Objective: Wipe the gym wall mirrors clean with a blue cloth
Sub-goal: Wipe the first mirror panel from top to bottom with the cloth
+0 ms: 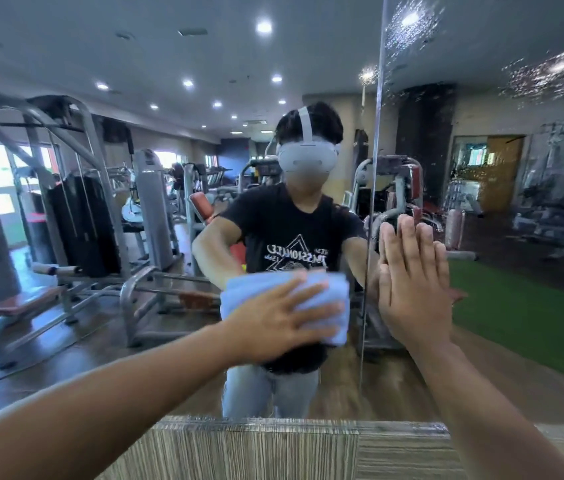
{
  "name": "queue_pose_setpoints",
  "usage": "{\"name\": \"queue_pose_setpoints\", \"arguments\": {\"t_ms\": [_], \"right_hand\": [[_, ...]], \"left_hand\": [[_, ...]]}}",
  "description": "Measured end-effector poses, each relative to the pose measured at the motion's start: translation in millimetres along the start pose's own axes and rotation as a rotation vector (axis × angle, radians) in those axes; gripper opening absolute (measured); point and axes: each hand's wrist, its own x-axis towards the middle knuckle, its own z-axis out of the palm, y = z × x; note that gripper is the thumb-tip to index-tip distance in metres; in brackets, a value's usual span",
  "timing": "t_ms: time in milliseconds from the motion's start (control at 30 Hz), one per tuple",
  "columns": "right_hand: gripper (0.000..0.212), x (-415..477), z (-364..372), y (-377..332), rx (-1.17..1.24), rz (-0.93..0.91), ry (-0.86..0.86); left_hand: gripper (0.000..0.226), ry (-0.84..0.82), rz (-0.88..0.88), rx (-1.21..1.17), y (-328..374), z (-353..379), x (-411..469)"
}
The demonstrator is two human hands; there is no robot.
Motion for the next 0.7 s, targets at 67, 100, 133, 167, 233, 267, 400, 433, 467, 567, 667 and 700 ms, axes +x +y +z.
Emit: {"name": "queue_pose_setpoints", "arguments": {"t_ms": [67,100,133,167,233,267,400,433,467,567,667,700], "right_hand": [[0.058,-0.5,-0.9,-0.5,0.0,0.0,0.0],[0.059,-0.4,-0.8,-1.4,0.004,0.001,-0.001],[0.059,-0.2,-0.4,-2.4,0.011,0.004,-0.001],[0.06,0.1,0.5,-3.2,0.014,0.007,0.003],[0.059,0.6,2.6,-3.8,0.0,0.004,0.021],[0.058,0.9,3.8,-3.9,-0.008,0.0,0.031],[0.057,0.3,5.1,-2.2,0.008,-0.005,0.03],[0.058,0.7,4.8,-1.9,0.012,-0.008,0.03],[0.058,1.0,4.6,-1.2,0.012,-0.01,0.029],[0.059,2.0,3.1,0.1,-0.006,-0.02,0.023],[0.06,1.7,1.7,1.6,0.02,-0.011,-0.013],[0.062,1.7,1.0,2.3,0.04,-0.001,-0.029]], "left_hand": [[0.044,-0.102,0.108,-0.009,14.3,0.4,-18.0],[0.044,-0.118,0.123,-0.01,11.4,-1.4,-22.2],[0.043,-0.109,0.12,-0.011,2.9,-4.3,-22.0],[0.042,-0.095,0.105,-0.01,-9.4,-7.8,-18.6],[0.046,-0.044,0.03,0.009,-43.9,-18.8,-2.1],[0.053,-0.002,-0.039,0.02,-63.8,-26.5,10.1],[0.078,0.122,-0.365,0.071,-116.4,-55.4,65.3],[0.078,0.165,-0.407,0.079,-117.3,-56.3,74.4],[0.078,0.207,-0.426,0.08,-113.4,-53.2,80.6],[0.071,0.203,-0.333,0.06,-80.5,-32.9,80.1],[0.045,0.127,-0.126,0.003,-24.2,-4.7,48.6],[0.041,0.069,-0.051,-0.001,-4.0,3.2,34.0]]}}
